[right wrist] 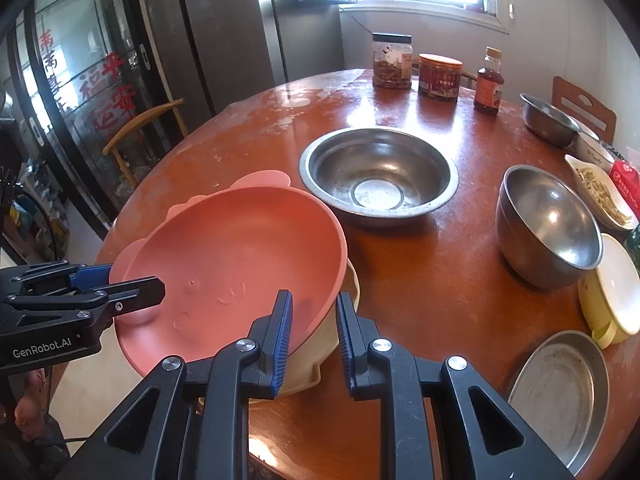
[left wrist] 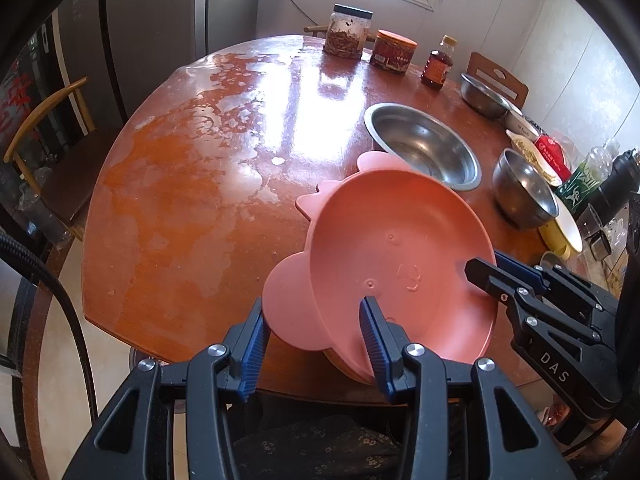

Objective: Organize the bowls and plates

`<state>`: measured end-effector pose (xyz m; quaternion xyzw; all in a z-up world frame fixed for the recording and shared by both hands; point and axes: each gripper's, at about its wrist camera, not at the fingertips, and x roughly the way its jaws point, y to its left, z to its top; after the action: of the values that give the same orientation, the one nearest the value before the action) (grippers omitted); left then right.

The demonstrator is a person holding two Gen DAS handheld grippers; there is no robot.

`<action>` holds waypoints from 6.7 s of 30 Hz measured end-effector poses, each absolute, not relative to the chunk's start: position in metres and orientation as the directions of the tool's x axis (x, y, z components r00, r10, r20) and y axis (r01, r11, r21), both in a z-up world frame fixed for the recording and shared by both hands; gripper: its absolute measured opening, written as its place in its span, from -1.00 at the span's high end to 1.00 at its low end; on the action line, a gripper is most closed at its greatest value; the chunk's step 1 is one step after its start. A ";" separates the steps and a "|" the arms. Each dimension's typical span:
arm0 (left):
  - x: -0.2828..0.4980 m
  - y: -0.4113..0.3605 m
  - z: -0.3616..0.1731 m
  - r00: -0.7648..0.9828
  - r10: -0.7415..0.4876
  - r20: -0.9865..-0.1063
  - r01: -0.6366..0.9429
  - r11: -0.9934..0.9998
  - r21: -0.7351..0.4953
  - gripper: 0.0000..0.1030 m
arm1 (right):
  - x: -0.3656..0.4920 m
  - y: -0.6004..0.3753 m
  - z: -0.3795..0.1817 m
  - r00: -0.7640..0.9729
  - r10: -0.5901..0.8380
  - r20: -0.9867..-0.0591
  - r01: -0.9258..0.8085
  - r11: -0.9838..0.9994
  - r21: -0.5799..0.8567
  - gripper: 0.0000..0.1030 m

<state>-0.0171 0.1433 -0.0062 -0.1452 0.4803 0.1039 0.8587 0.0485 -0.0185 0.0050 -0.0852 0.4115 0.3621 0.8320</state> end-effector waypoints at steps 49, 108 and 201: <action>-0.006 0.114 0.021 0.574 0.028 -0.818 -0.272 0.949 -0.158 0.11 | 0.049 -0.066 0.025 0.498 0.523 -0.692 -0.599 0.784 0.161 0.11; 0.084 -0.069 -0.032 0.466 -0.169 -0.868 0.011 0.983 -0.185 0.09 | 0.069 -0.267 -0.030 0.531 0.320 -0.785 -0.273 0.941 0.199 0.29; 0.001 0.148 -0.004 0.538 -0.001 -0.843 -0.340 0.915 -0.218 0.14 | 0.067 0.016 0.014 0.373 0.540 -0.754 -0.713 0.687 0.140 0.49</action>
<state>0.0010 0.1483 -0.0040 -0.1811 0.4706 0.0989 0.8579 0.0671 0.0156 0.0140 -0.1054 0.4101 0.3815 0.8217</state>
